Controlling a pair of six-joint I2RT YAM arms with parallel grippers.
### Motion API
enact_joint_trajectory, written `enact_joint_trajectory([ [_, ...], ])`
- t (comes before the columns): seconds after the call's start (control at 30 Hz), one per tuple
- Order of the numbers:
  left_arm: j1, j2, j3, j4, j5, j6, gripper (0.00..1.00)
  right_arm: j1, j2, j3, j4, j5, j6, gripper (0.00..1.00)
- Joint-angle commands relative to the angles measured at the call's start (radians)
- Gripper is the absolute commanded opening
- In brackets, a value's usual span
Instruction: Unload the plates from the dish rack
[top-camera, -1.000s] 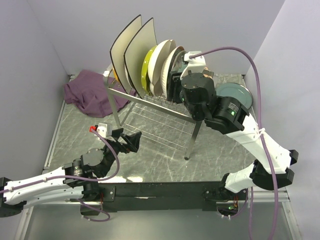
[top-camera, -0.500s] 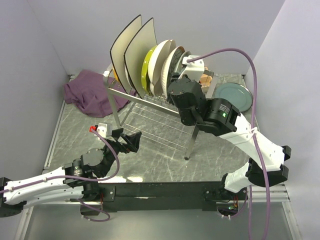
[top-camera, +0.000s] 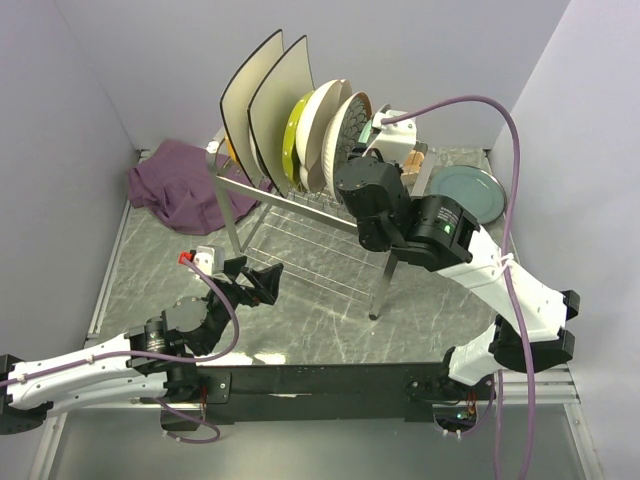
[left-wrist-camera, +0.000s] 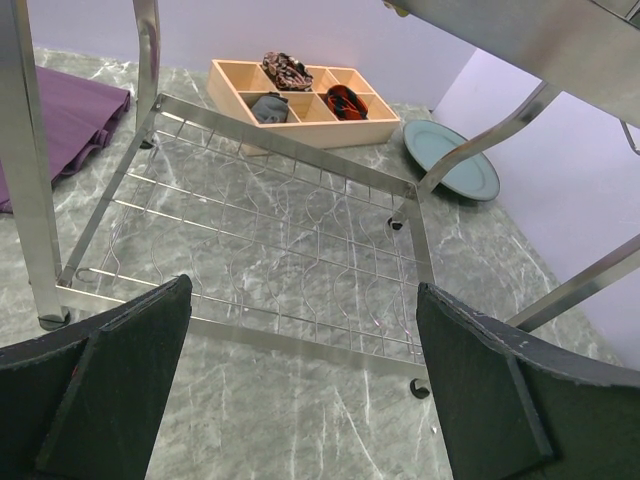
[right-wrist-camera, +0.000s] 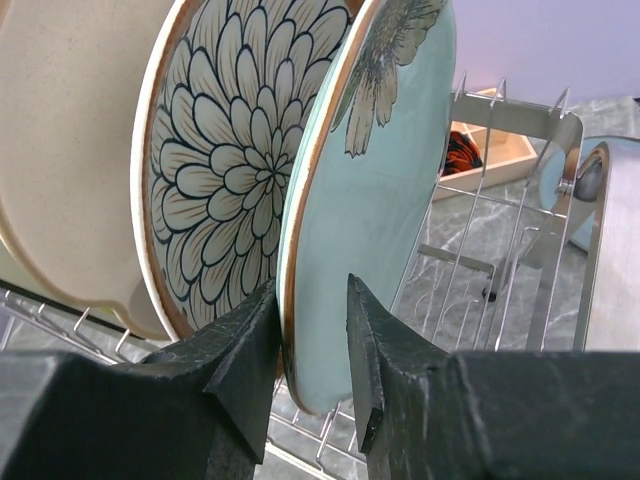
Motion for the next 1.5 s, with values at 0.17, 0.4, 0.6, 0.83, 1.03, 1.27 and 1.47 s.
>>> enact_joint_trajectory([
  [0.17, -0.003, 0.004, 0.003, 0.025, -0.015, -0.015, 1.00, -0.014, 0.026, 0.026, 0.001, 0.123, 0.002, 0.39],
  [0.4, -0.003, -0.010, -0.004, 0.031, -0.010, -0.015, 0.99, -0.014, 0.077, 0.087, -0.096, 0.180, 0.046, 0.36],
  [0.6, -0.003, 0.001, -0.004, 0.032, -0.015, -0.015, 0.99, -0.016, 0.073, 0.078, -0.137, 0.227, 0.097, 0.37],
  [0.83, -0.003, -0.001, -0.003, 0.031, -0.009, -0.018, 0.99, -0.023, 0.037, 0.008, -0.075, 0.211, 0.074, 0.38],
  [1.03, -0.003, -0.012, -0.007, 0.032, -0.012, -0.018, 0.99, -0.023, -0.009, -0.072, 0.068, 0.195, -0.010, 0.35],
  [1.27, -0.003, 0.005, 0.002, 0.026, -0.019, -0.020, 0.99, -0.023, -0.023, -0.086, 0.149, 0.180, -0.078, 0.26],
  [1.47, -0.003, 0.002, -0.006, 0.032, -0.018, -0.018, 0.99, -0.023, -0.049, -0.096, 0.189, 0.186, -0.112, 0.12],
])
